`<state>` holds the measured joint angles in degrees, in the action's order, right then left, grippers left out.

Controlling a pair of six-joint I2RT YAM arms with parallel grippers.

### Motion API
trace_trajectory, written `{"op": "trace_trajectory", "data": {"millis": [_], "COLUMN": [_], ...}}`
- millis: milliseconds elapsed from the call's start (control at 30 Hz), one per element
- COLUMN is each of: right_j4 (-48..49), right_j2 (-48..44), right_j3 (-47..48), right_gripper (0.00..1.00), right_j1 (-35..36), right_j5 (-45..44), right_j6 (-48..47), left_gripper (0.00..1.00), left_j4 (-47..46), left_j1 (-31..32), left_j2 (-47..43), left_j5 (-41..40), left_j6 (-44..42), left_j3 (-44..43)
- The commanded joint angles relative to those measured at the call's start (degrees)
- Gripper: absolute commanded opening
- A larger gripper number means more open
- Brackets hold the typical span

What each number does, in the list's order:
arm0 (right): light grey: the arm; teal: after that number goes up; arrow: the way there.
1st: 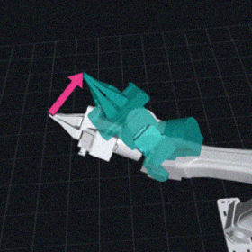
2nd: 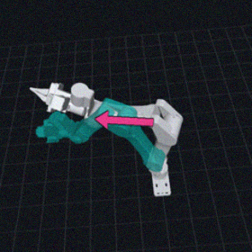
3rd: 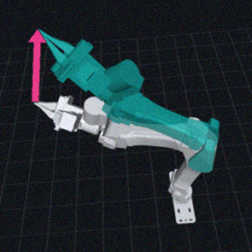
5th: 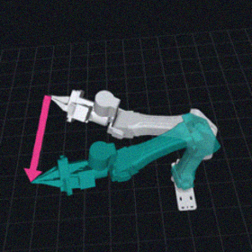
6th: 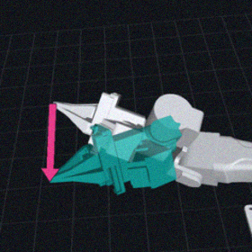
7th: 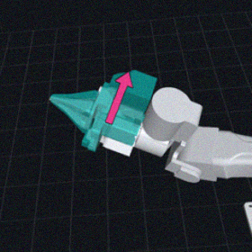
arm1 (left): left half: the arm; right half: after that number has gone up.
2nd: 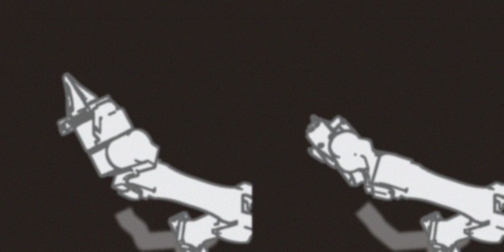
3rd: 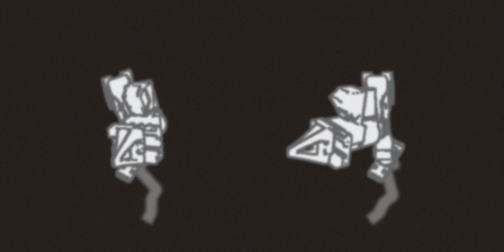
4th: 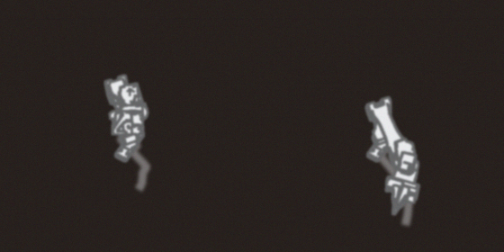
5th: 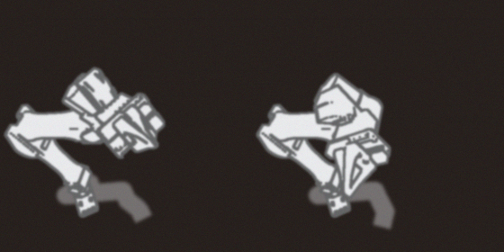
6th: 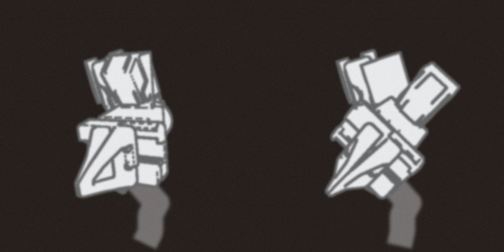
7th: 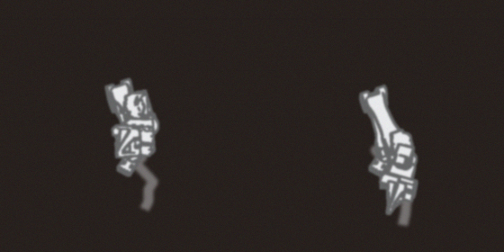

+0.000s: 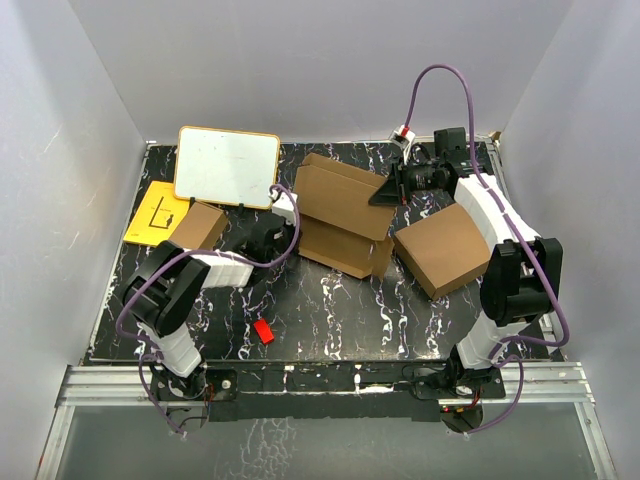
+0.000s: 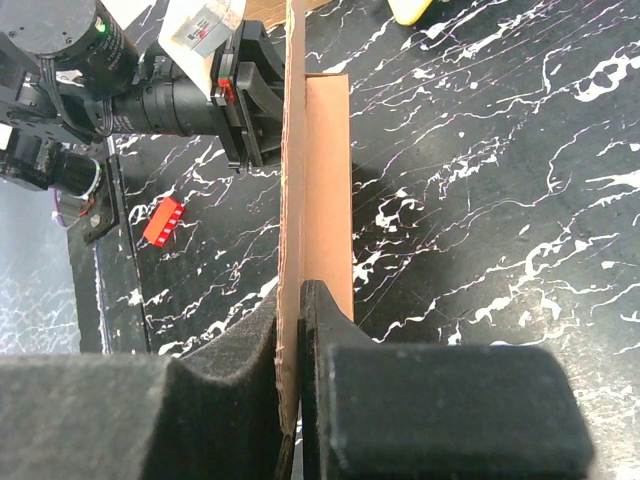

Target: Fold the paper box

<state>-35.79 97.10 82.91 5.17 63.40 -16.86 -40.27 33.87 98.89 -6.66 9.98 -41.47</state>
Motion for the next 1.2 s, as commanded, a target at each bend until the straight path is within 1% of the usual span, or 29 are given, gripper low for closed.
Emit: {"op": "trace_trajectory", "data": {"millis": [0, 133, 333, 400, 467, 533, 633, 667, 700, 767, 833, 867, 1033, 1100, 1167], "right_j4": [-0.2, -0.3, -0.2, -0.2, -0.4, -0.5, -0.5, -0.5, -0.6, -0.9, -1.2, -1.2, -1.1, -1.1, -1.3], "right_j2": [0.7, 0.7, 0.7, 0.8, 0.9, 1.0, 1.1, 1.2, 1.4, 1.7, 1.9, 1.9, 2.2, 2.3, 2.5], "right_j3": [-0.8, -0.8, -0.7, -0.6, -0.3, -0.1, 0.1, 0.3, 0.5, 1.1, 1.4, 1.4, 1.2, 1.2, 1.5], "right_gripper": [0.08, 0.08, 0.08, 0.08, 0.08, 0.08, 0.08, 0.08, 0.08, 0.08, 0.08, 0.08, 0.08, 0.08, 0.08], "right_j1": [0.3, 0.3, 0.2, 0.3, 0.2, 0.1, 0.2, 0.2, 0.2, 0.2, 0.2, 0.1, 0.2, 0.1, 0.1], "right_j5": [0.7, 0.5, -0.2, -0.2, -0.1, 0.3, 1.1, 1.3, 1.5, 1.8, 2.1, 2.1, 2.2, 2.3, 2.5], "right_j6": [-0.2, -0.3, -0.2, -0.2, -0.3, -0.4, -0.7, -0.8, -0.8, -0.8, -0.9, -0.9, -1.2, -1.4, -1.5], "left_gripper": [0.18, 0.21, 0.34, 0.4, 0.52, 0.6, 0.71, 0.75, 0.77, 0.78, 0.78, 0.78, 0.77, 0.77, 0.78], "left_j4": [1.1, 2.5, 4.5, 5.1, 6.9, 10.8, 19.2, 21.3, 22.8, 25.2, 24.5, 23.6, 13.2, 11.4, 11.6], "left_j1": [-0.2, -0.2, -0.2, -0.2, -0.2, -0.6, -2.5, -3.6, -4.6, -6.5, -7.6, -7.7, -7.9, -7.9, -8.3], "left_j2": [-4.2, -6.0, -9.6, -11.4, -14.0, -17.7, -23.2, -24.3, -24.9, -24.8, -23.8, -23.1, -19.5, -18.8, -19.0], "left_j5": [1.0, 0.2, 0.3, 1.7, 3.3, 5.2, 11.0, 13.3, 15.4, 17.9, 18.9, 18.9, 20.8, 20.7, 19.8], "left_j6": [2.7, 2.9, 3.1, 3.2, 3.0, 3.0, 3.1, 3.1, 3.4, 3.7, 3.7, 3.9, 4.4, 4.2, 4.2], "left_j3": [0.7, 0.8, 1.2, 1.8, 2.6, 3.1, 1.9, 1.8, 1.9, 2.4, 3.8, 4.5, 7.3, 7.2, 6.5]}}
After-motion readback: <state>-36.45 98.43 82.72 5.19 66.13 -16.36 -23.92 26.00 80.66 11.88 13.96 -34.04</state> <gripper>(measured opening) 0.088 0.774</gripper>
